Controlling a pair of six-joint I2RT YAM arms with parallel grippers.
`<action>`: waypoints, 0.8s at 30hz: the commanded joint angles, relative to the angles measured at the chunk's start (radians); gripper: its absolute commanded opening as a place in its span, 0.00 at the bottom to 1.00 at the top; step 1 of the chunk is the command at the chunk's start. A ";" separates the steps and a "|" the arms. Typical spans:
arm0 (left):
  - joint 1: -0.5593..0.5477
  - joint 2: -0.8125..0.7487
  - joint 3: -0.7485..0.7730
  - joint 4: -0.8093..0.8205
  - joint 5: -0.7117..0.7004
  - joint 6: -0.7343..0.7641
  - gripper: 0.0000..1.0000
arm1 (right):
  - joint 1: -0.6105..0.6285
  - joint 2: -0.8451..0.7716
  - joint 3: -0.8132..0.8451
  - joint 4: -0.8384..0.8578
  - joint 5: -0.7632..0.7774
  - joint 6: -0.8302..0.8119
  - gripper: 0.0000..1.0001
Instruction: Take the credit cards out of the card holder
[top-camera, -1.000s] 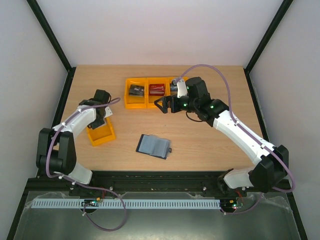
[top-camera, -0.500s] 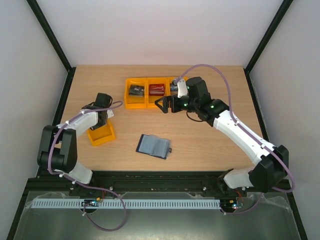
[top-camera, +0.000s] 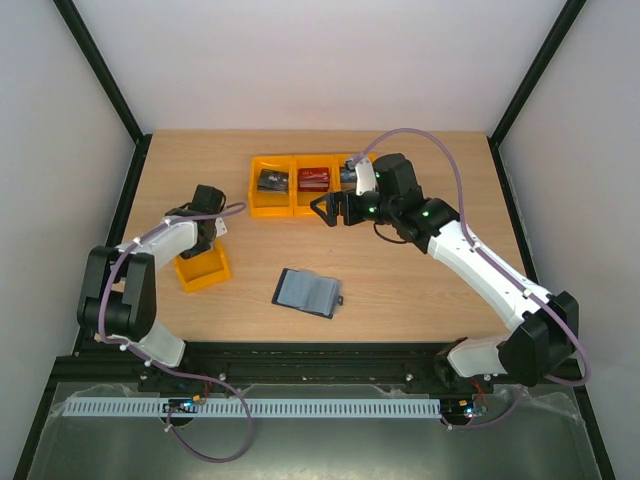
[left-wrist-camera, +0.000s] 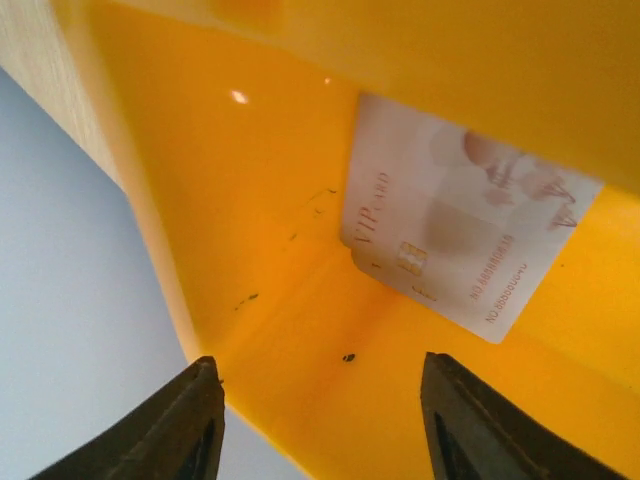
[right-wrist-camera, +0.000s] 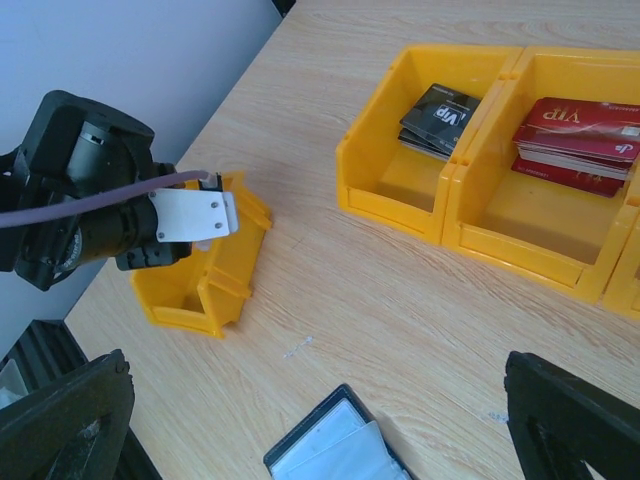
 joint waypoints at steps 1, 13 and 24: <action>0.001 -0.009 0.063 -0.107 0.034 -0.019 0.62 | -0.006 -0.030 -0.012 -0.012 0.004 -0.015 0.99; -0.004 -0.109 0.350 -0.300 0.235 -0.193 0.79 | -0.006 -0.041 -0.049 -0.042 0.108 0.023 0.99; -0.122 -0.318 0.235 -0.284 1.132 -0.863 0.79 | 0.150 0.072 -0.263 -0.023 0.201 0.255 0.72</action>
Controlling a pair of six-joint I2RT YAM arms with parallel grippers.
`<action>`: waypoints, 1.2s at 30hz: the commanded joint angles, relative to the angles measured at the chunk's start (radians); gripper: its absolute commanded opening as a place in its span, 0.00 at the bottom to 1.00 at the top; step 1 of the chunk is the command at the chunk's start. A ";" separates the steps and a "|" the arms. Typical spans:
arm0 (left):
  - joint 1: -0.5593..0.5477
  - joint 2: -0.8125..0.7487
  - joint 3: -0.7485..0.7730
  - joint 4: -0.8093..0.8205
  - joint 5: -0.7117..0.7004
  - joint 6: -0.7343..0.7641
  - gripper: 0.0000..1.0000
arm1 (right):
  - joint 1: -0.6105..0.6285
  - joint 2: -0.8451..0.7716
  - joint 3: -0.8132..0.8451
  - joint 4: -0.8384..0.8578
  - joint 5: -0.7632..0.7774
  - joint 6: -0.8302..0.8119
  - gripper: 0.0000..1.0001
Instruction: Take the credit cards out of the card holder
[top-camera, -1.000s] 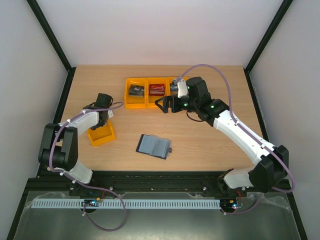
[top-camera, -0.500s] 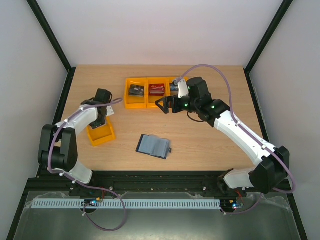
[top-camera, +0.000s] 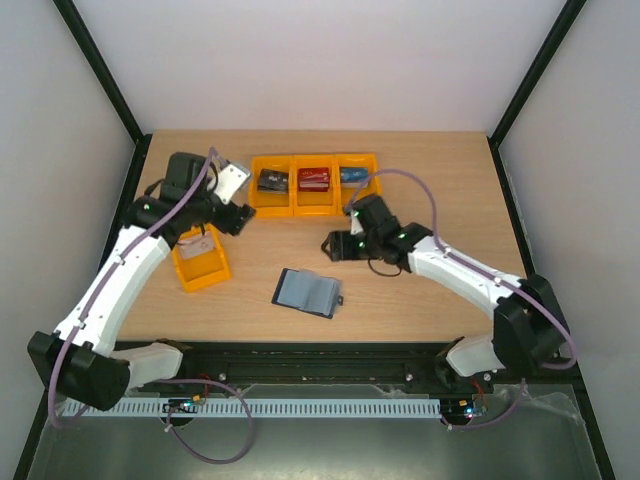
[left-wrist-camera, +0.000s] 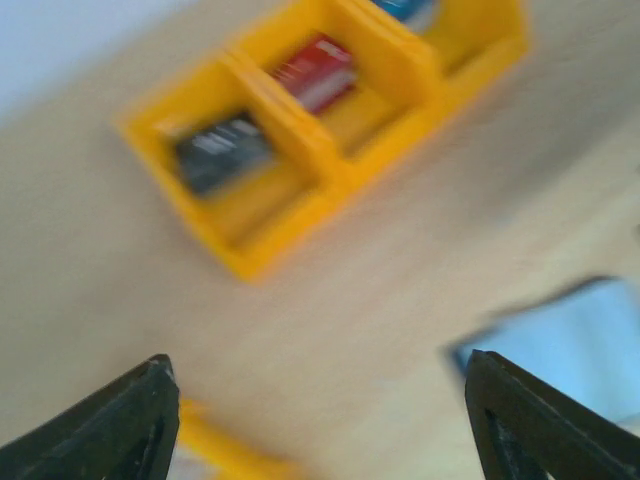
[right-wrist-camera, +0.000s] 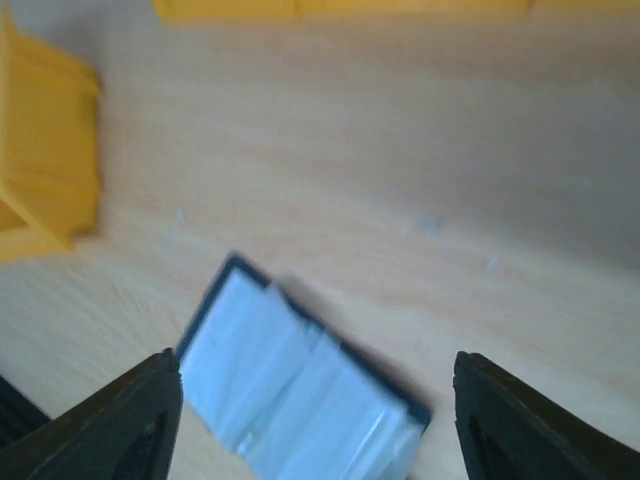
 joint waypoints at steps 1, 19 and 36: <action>0.008 -0.008 -0.231 0.041 0.450 -0.393 0.76 | 0.145 0.062 -0.039 -0.008 0.073 0.124 0.70; -0.020 0.113 -0.725 0.511 0.635 -0.990 0.69 | 0.316 0.433 0.073 0.056 0.287 0.303 0.73; -0.020 0.217 -0.822 0.643 0.666 -1.072 0.65 | 0.355 0.393 0.245 -0.181 0.419 0.250 0.70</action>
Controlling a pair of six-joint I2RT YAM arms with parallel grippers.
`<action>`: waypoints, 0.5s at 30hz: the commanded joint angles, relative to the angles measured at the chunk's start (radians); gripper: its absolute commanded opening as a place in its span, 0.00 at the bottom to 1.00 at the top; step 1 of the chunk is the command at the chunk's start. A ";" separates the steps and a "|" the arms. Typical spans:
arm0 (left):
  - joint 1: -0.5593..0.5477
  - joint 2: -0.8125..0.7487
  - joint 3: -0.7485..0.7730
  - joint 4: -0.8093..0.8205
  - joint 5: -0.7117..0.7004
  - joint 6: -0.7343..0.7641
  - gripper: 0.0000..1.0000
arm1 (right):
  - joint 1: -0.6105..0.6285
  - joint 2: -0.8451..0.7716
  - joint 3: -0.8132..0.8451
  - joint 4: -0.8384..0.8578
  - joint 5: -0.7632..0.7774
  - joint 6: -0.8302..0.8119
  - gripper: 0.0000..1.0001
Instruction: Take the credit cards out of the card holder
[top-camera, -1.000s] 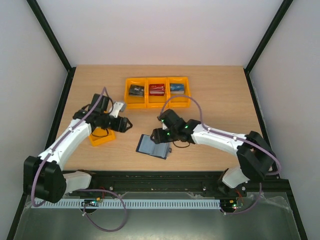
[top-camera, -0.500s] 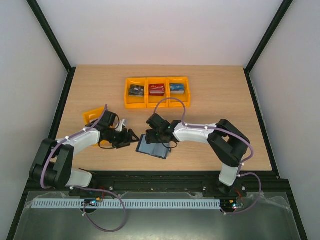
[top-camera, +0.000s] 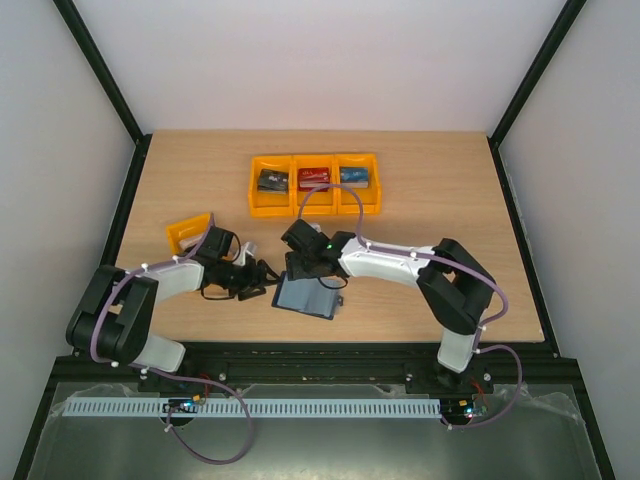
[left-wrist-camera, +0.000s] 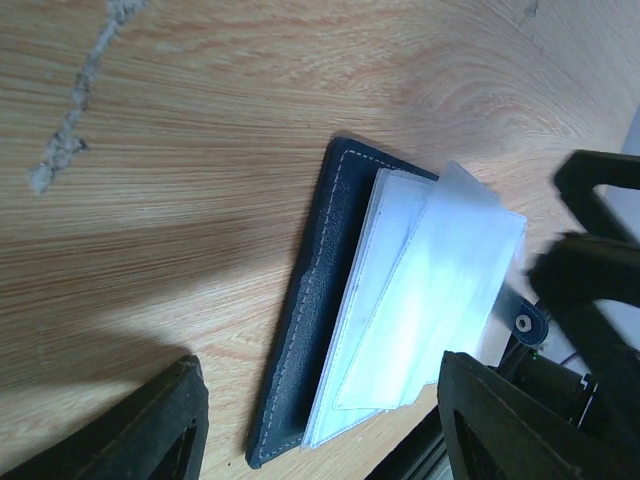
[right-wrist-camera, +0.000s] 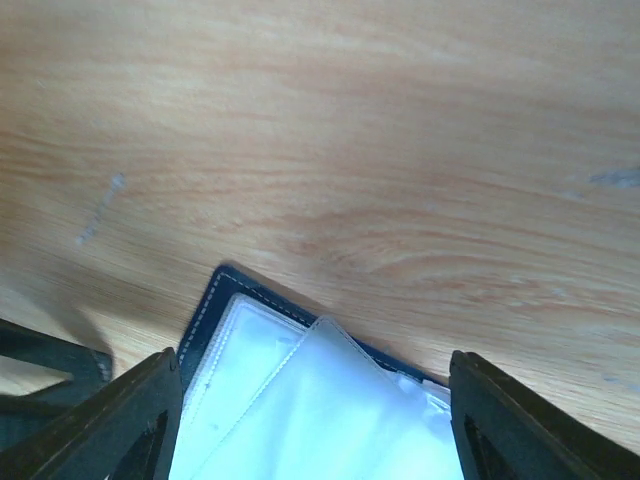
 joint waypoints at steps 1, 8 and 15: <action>-0.005 0.022 -0.031 0.003 0.001 -0.030 0.64 | 0.030 -0.067 0.045 -0.169 0.125 0.008 0.70; -0.021 0.029 -0.034 0.013 0.004 -0.039 0.61 | 0.084 -0.049 -0.084 -0.050 -0.092 0.101 0.70; -0.032 0.052 -0.047 0.063 -0.004 -0.043 0.56 | 0.058 0.082 -0.050 0.032 -0.133 0.051 0.73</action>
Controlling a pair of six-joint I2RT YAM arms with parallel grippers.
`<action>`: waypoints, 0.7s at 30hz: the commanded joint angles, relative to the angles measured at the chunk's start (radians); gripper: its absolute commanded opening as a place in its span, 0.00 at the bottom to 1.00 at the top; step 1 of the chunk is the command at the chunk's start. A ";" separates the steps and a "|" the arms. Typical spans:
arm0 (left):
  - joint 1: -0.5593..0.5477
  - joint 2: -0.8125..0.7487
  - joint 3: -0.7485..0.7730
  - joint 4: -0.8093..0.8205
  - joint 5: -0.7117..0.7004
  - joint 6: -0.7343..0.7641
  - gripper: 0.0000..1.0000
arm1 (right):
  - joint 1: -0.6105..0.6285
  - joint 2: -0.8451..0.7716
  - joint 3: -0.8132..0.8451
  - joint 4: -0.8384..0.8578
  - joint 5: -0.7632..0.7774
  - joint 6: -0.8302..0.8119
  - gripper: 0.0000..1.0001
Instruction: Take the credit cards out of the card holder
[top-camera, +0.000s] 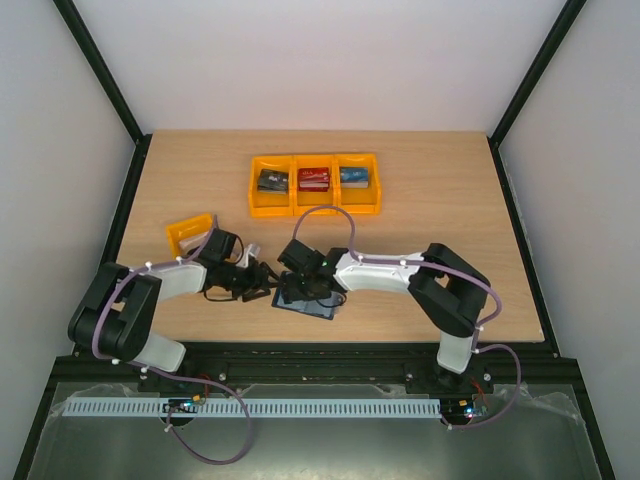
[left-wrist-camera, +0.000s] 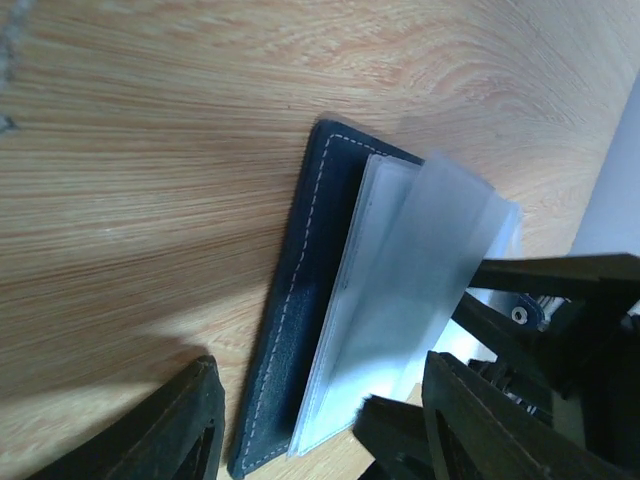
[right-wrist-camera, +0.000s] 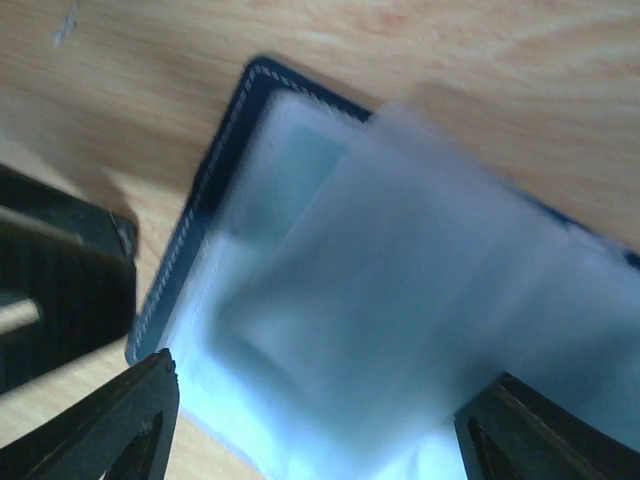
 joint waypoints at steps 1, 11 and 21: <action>-0.009 0.041 -0.025 0.005 -0.036 -0.003 0.55 | -0.019 0.113 0.034 0.041 0.010 -0.015 0.72; -0.008 0.067 -0.017 0.141 0.073 -0.055 0.49 | -0.072 0.208 -0.026 0.160 0.116 -0.010 0.38; 0.008 0.060 0.013 0.186 0.121 -0.049 0.52 | -0.185 0.057 -0.146 0.359 -0.112 -0.130 0.02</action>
